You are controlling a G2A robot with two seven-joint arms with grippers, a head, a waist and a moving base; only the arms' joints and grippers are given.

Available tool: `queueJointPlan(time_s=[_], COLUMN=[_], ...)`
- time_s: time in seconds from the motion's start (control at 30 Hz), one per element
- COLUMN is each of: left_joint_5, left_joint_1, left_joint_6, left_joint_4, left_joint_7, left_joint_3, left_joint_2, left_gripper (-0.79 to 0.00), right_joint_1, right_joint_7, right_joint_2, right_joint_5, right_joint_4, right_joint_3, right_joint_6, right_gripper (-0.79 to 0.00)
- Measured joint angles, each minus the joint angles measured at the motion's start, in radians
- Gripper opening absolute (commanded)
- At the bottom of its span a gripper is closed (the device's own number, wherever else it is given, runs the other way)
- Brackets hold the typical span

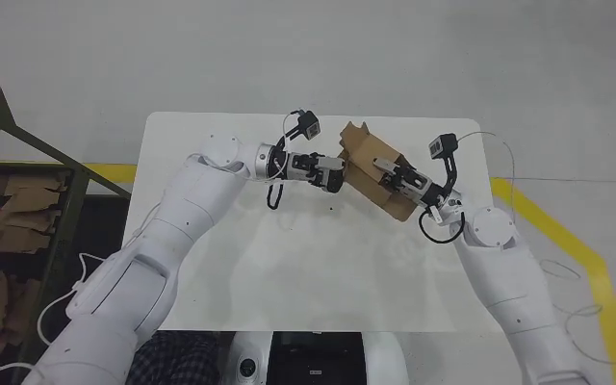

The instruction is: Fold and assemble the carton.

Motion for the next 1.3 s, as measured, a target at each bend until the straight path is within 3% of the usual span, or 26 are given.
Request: queueJointPlan(time_s=[0.67, 1.3], left_joint_5=[-0.012, -0.001], left_joint_1=[-0.018, -0.016], left_joint_6=[0.005, 0.006], left_joint_4=[0.052, 0.066], left_joint_7=[-0.005, -0.006], left_joint_3=[-0.002, -0.041], left_joint_2=[-0.023, -0.02], left_gripper=[0.0, 0.0], right_joint_1=[-0.028, -0.031], right_joint_7=[0.018, 0.014], right_joint_2=[-0.007, -0.008], right_joint_5=[-0.007, -0.029], right_joint_4=[-0.058, -0.043], right_joint_3=[-0.02, -0.007], right_joint_6=[0.01, 0.014], right_gripper=[-0.785, -0.785])
